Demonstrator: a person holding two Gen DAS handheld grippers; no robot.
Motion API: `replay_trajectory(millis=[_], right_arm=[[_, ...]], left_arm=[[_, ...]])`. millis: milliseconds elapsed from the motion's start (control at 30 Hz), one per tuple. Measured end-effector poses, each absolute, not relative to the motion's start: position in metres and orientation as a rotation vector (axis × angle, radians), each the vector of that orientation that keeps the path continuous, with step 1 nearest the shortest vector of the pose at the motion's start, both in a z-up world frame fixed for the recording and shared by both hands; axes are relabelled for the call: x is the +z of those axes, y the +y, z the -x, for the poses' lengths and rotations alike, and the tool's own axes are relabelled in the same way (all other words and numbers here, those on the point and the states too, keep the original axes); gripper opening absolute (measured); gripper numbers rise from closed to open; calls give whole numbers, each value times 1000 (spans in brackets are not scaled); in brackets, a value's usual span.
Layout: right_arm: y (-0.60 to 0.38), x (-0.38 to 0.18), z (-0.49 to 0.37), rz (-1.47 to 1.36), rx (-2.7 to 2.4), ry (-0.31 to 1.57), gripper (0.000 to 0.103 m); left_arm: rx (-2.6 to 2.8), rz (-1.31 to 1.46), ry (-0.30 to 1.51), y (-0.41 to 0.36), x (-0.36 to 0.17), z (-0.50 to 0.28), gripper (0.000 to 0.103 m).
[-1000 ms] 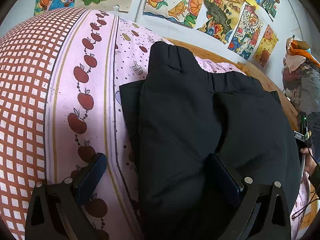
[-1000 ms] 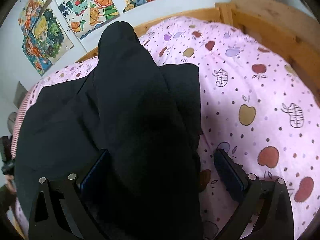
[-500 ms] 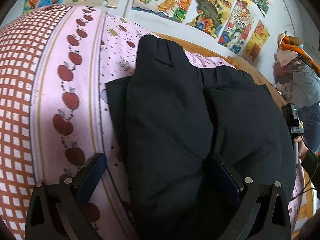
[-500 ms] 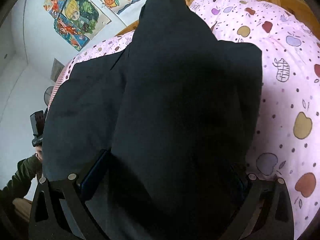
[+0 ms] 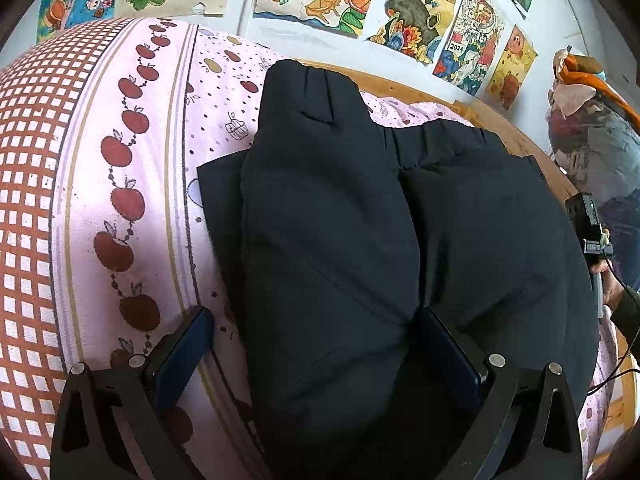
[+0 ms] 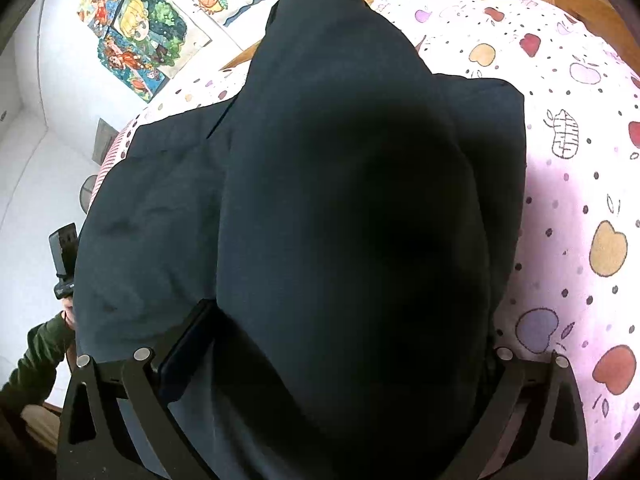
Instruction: Fold large clothes
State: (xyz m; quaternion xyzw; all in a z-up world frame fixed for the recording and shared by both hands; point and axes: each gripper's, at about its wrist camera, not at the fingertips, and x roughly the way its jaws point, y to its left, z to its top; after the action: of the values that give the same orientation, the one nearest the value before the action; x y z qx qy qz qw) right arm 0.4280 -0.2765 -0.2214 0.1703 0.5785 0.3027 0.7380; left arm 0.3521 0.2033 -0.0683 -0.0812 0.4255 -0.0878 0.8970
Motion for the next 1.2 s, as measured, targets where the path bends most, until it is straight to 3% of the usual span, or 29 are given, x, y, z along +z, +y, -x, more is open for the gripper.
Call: replay_trajectory(millis=[733,1200], right_arm=[[-297,-228,-415,-384,645,1200,102],[-286,-218,-414,-347,590,1233,102]], left_arm=[[-180,51,923,174,-69,-360,99],[-164,-59,915,145,-60,-358,72]])
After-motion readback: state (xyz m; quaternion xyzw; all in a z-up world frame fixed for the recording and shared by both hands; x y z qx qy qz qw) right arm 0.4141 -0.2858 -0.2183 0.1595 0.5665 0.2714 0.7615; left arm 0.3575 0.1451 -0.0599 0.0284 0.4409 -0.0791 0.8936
